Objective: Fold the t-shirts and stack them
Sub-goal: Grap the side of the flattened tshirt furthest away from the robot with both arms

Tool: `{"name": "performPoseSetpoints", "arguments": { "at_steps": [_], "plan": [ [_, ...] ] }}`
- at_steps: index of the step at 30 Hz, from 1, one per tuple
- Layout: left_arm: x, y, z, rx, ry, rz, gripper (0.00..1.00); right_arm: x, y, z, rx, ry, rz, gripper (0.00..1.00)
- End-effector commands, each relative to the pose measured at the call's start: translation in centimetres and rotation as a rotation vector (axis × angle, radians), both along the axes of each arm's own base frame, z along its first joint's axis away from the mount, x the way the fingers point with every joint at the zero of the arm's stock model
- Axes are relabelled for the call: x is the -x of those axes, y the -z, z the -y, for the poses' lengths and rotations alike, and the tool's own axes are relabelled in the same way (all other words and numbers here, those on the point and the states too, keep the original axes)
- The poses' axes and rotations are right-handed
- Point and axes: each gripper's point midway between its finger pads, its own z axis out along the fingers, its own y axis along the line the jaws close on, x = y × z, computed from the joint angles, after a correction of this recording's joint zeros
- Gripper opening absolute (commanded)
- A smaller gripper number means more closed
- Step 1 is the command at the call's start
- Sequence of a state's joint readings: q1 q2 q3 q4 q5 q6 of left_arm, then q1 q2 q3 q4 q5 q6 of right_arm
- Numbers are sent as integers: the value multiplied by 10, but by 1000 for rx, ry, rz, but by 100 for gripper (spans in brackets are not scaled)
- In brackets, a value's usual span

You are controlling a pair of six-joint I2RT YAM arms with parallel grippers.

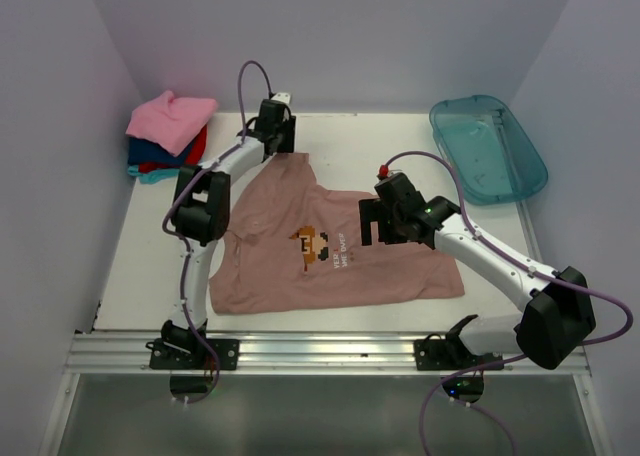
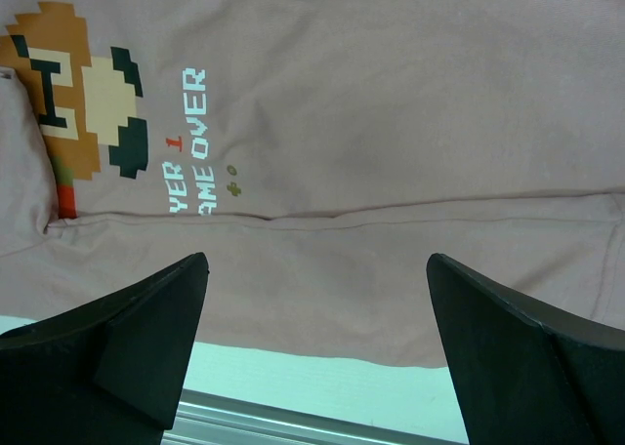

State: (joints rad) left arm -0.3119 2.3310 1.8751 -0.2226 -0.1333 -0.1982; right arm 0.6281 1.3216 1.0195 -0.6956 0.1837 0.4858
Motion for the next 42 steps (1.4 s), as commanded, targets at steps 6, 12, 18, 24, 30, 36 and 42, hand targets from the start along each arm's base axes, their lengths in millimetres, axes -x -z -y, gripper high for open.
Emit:
{"name": "performPoseSetpoints", "arguments": {
  "at_steps": [6,12,18,24,30,36,42],
  "plan": [
    [-19,-11,11,33,25,55,53,-1,-11,3,3,1,29,99],
    [-18,-2,9,32,21,34,49,-1,-11,5,5,4,31,99],
    [-18,-4,6,33,10,37,20,0,-10,7,10,13,32,99],
    [-12,-26,-3,17,-22,68,0,-9,-13,20,44,103,81,99],
    [12,-84,-30,-36,-93,150,0,-49,-31,78,103,380,147,99],
    [48,-105,-53,-83,-146,122,0,-108,-37,97,117,489,157,99],
    [80,-123,-61,-61,-150,103,0,-158,-12,96,113,481,90,98]
  ]
}}
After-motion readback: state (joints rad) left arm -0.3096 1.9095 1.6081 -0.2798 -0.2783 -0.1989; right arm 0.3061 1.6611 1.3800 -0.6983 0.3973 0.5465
